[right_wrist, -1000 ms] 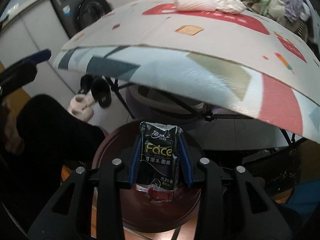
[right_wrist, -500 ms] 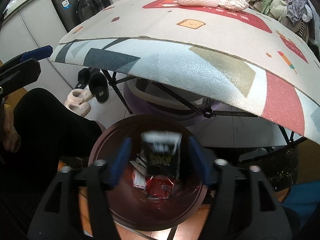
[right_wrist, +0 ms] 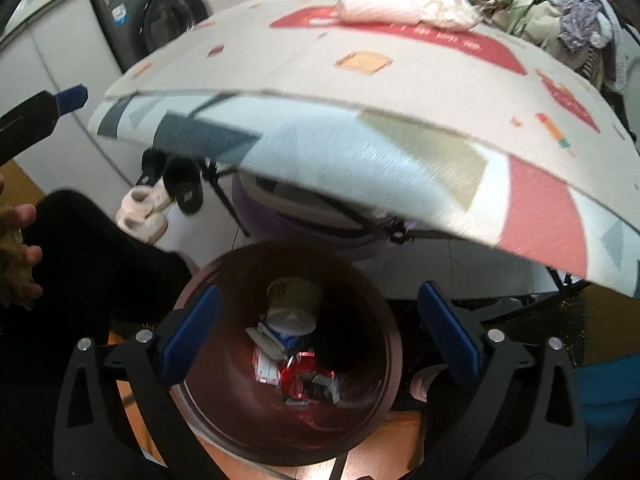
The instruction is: Collect trash
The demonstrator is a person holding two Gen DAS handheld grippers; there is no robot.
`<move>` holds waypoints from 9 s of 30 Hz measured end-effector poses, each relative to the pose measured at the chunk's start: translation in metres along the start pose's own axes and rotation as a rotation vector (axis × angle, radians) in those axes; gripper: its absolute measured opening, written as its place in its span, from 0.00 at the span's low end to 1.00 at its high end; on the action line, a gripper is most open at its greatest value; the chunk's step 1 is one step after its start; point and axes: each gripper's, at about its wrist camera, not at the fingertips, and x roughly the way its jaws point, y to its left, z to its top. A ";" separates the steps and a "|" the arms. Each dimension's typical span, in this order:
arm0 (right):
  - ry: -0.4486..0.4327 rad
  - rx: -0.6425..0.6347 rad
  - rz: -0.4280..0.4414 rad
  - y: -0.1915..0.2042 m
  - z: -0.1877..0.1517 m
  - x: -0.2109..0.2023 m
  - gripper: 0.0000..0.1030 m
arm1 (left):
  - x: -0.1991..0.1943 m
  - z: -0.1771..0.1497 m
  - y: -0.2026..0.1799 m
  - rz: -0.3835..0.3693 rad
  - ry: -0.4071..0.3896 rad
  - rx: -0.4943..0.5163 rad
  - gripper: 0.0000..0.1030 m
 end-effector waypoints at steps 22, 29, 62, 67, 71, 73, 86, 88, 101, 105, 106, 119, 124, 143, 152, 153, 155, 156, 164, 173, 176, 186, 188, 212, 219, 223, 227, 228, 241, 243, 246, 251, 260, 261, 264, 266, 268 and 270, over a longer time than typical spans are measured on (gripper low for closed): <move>-0.155 -0.027 -0.041 -0.042 0.093 -0.059 0.94 | 0.006 0.110 0.021 0.046 -0.113 0.086 0.94; -0.186 -0.030 -0.106 -0.058 0.126 -0.063 0.94 | 0.019 0.135 0.036 0.110 -0.114 0.082 0.94; -0.228 0.220 -0.082 -0.215 0.247 0.028 0.85 | 0.305 0.200 0.062 0.055 0.320 0.230 0.43; -0.244 0.285 -0.041 -0.229 0.276 0.056 0.70 | 0.299 0.193 0.076 0.011 0.318 0.138 0.40; -0.221 0.324 -0.024 -0.232 0.303 0.086 0.70 | 0.298 0.190 0.087 -0.018 0.309 0.067 0.41; -0.207 0.356 -0.011 -0.231 0.317 0.101 0.70 | 0.299 0.190 0.087 -0.021 0.308 0.055 0.41; -0.215 0.361 -0.036 -0.221 0.322 0.099 0.26 | 0.286 0.189 0.089 -0.024 0.288 0.022 0.36; -0.240 0.324 -0.066 -0.219 0.313 0.079 0.24 | 0.276 0.186 0.088 -0.034 0.286 -0.002 0.32; -0.371 0.317 -0.062 -0.196 0.227 -0.032 0.22 | 0.172 0.155 0.039 -0.111 0.225 0.008 0.28; -0.403 0.298 -0.041 -0.174 0.201 -0.058 0.22 | 0.136 0.140 0.023 -0.137 0.214 0.018 0.28; -0.411 0.297 -0.034 -0.168 0.194 -0.065 0.22 | 0.127 0.135 0.018 -0.144 0.215 0.027 0.28; -0.493 0.281 0.030 -0.112 0.113 -0.133 0.22 | 0.056 0.038 -0.033 -0.187 0.313 0.173 0.28; -0.491 0.253 0.038 -0.090 0.077 -0.147 0.22 | 0.051 -0.007 -0.047 -0.209 0.397 0.226 0.28; -0.275 0.331 0.163 -0.053 -0.015 -0.109 0.22 | -0.003 -0.021 -0.028 -0.092 0.150 0.085 0.89; -0.114 0.274 0.175 -0.021 -0.026 -0.072 0.22 | -0.010 -0.017 -0.021 0.007 0.086 0.033 0.91; -0.103 0.267 0.170 -0.019 -0.027 -0.070 0.22 | -0.008 -0.017 -0.022 0.009 0.089 0.043 0.91; -0.073 0.249 0.165 -0.015 -0.028 -0.063 0.23 | -0.008 -0.018 -0.026 0.011 0.092 0.058 0.91; -0.061 0.243 0.161 -0.014 -0.028 -0.060 0.23 | -0.006 -0.019 -0.027 0.011 0.094 0.062 0.91; 0.015 0.247 0.136 -0.012 -0.028 -0.040 0.24 | -0.004 -0.021 -0.020 0.009 0.100 0.037 0.91; 0.026 0.246 0.107 -0.012 -0.026 -0.037 0.70 | -0.006 -0.020 -0.018 0.016 0.093 0.025 0.91; 0.002 0.240 0.087 -0.013 -0.024 -0.044 0.89 | -0.007 -0.019 -0.017 0.021 0.091 0.024 0.91; -0.212 0.207 -0.093 -0.026 0.022 -0.119 0.94 | -0.038 0.037 -0.014 0.116 -0.030 0.025 0.94; -0.279 0.210 -0.113 -0.031 0.037 -0.145 0.94 | -0.052 0.055 -0.020 0.164 -0.087 0.056 0.94; -0.540 0.075 -0.198 -0.010 0.087 -0.277 0.94 | -0.153 0.138 -0.066 0.301 -0.271 0.114 0.94; -0.545 0.070 -0.205 -0.004 0.086 -0.281 0.94 | -0.152 0.137 -0.067 0.292 -0.249 0.109 0.94; -0.541 0.062 -0.209 -0.002 0.088 -0.279 0.94 | -0.147 0.135 -0.071 0.296 -0.238 0.127 0.94; -0.537 0.064 -0.211 -0.001 0.087 -0.276 0.94 | -0.145 0.132 -0.071 0.293 -0.232 0.128 0.94; -0.536 0.067 -0.211 -0.001 0.087 -0.276 0.94 | -0.145 0.133 -0.070 0.293 -0.231 0.128 0.94; -0.528 0.084 -0.212 -0.001 0.083 -0.272 0.94 | -0.143 0.129 -0.069 0.294 -0.225 0.120 0.94; -0.529 0.086 -0.211 -0.002 0.082 -0.272 0.94 | -0.143 0.129 -0.067 0.295 -0.221 0.119 0.94; -0.526 0.085 -0.210 -0.002 0.082 -0.271 0.94 | -0.141 0.127 -0.067 0.293 -0.216 0.118 0.94; -0.514 0.080 -0.220 -0.001 0.081 -0.269 0.94 | -0.141 0.125 -0.067 0.289 -0.215 0.119 0.94; -0.503 0.057 -0.222 0.005 0.080 -0.265 0.94 | -0.141 0.123 -0.068 0.286 -0.221 0.126 0.94; -0.503 0.056 -0.223 0.006 0.080 -0.265 0.94 | -0.141 0.123 -0.068 0.286 -0.223 0.127 0.94; -0.504 0.058 -0.221 0.006 0.079 -0.265 0.94 | -0.141 0.123 -0.068 0.286 -0.220 0.129 0.94; -0.502 0.060 -0.222 0.006 0.080 -0.264 0.94 | -0.141 0.123 -0.069 0.287 -0.218 0.130 0.94; -0.498 0.064 -0.224 0.005 0.080 -0.263 0.94 | -0.141 0.122 -0.069 0.296 -0.221 0.136 0.94; -0.494 0.066 -0.227 0.005 0.081 -0.262 0.94 | -0.141 0.122 -0.069 0.311 -0.225 0.139 0.94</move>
